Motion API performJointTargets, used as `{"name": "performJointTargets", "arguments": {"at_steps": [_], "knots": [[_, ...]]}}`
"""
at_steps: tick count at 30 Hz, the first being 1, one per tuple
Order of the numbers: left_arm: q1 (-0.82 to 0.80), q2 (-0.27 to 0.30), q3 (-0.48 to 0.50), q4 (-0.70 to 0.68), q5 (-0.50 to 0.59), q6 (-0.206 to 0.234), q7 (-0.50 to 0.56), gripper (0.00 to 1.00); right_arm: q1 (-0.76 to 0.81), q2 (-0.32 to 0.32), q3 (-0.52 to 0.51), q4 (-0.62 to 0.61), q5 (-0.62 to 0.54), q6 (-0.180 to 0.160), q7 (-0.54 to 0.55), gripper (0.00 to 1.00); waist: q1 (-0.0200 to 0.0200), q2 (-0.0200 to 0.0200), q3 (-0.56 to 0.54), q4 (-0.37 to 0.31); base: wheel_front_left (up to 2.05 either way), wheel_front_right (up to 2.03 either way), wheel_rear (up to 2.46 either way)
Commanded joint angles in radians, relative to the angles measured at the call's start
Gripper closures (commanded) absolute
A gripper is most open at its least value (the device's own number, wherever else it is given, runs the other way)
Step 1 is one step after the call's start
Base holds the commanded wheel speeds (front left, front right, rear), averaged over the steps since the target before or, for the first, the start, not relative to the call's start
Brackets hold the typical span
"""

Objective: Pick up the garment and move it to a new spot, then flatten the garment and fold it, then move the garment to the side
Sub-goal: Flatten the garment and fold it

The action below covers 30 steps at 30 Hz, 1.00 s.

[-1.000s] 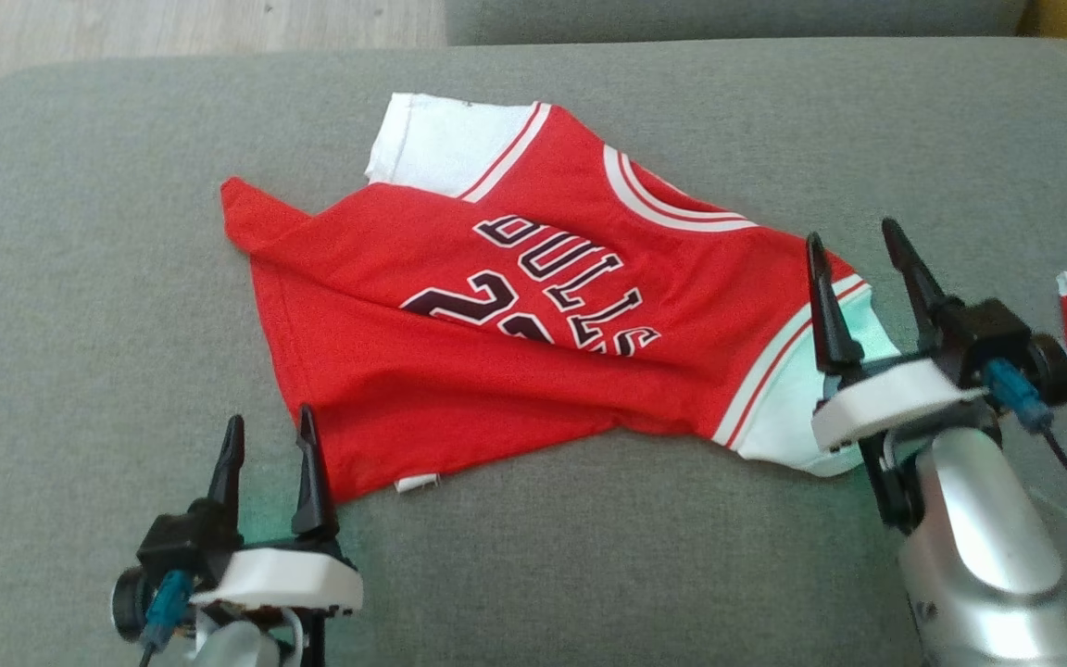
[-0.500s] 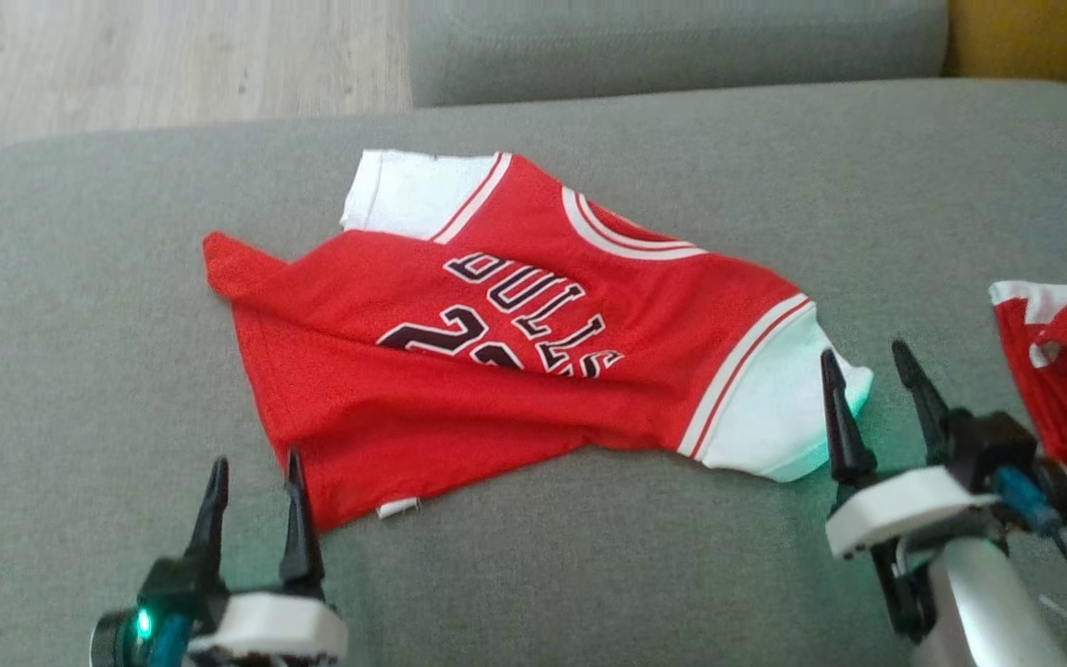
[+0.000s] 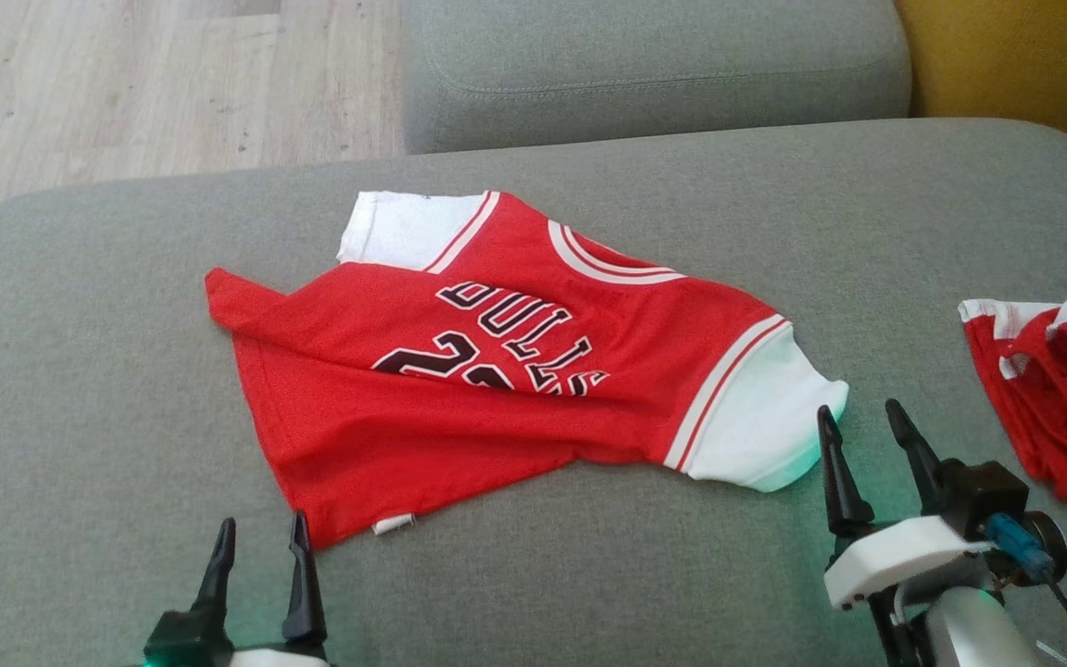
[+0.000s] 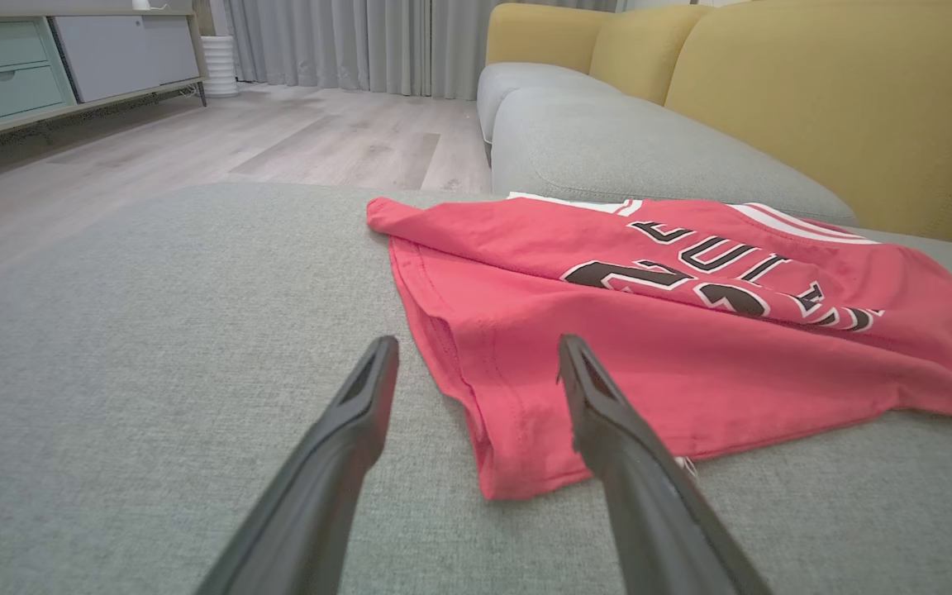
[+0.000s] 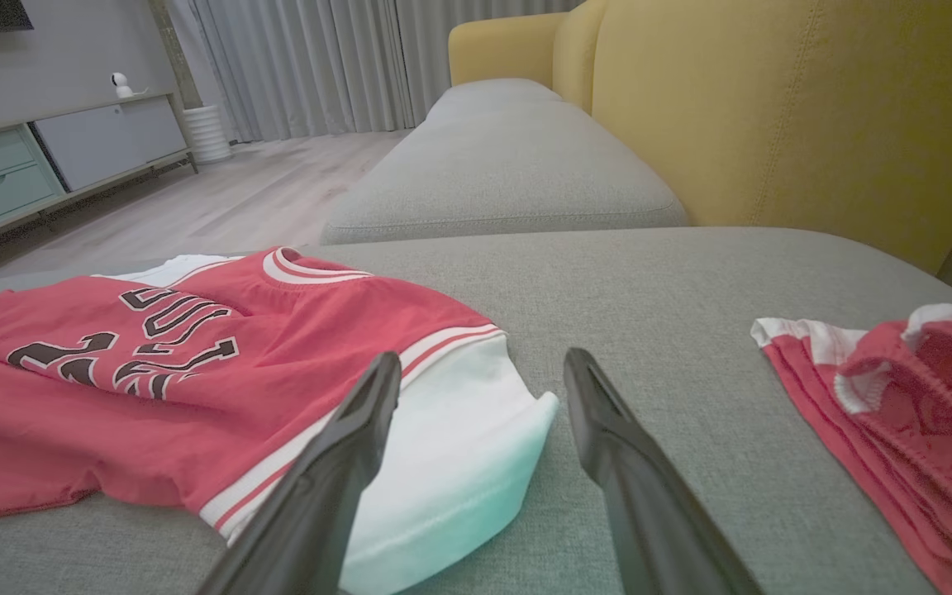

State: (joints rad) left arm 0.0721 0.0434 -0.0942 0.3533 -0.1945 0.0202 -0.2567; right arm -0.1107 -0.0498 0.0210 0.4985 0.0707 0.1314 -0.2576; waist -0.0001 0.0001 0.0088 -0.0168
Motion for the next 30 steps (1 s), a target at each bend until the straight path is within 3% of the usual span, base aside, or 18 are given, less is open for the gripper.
{"name": "performJointTargets", "arguments": {"at_steps": [1, 12, 30], "knots": [[-0.029, 0.007, 0.028, -0.021, -0.008, -0.004, -0.005, 0.0, -0.029, 0.0, 0.026, -0.022, 0.007, -0.001, -0.004, 0.0, 0.0001, -0.0001, 0.002, -0.003, 0.0, 0.0, 0.0], [-0.044, 0.007, -0.012, -0.014, -0.014, -0.006, -0.005, 0.0, -0.036, 0.0, 0.041, 0.12, 0.025, -0.001, -0.004, 0.0, 0.0001, -0.0001, 0.018, 0.008, 0.0, 0.0, 0.0], [-0.075, 0.007, -0.027, -0.015, 0.0, -0.005, -0.005, 0.0, -0.105, 0.0, 0.162, 0.253, 0.446, -0.001, -0.004, 0.0, 0.0001, -0.0001, 0.072, 0.045, 0.0, 0.0, 0.0]]}}
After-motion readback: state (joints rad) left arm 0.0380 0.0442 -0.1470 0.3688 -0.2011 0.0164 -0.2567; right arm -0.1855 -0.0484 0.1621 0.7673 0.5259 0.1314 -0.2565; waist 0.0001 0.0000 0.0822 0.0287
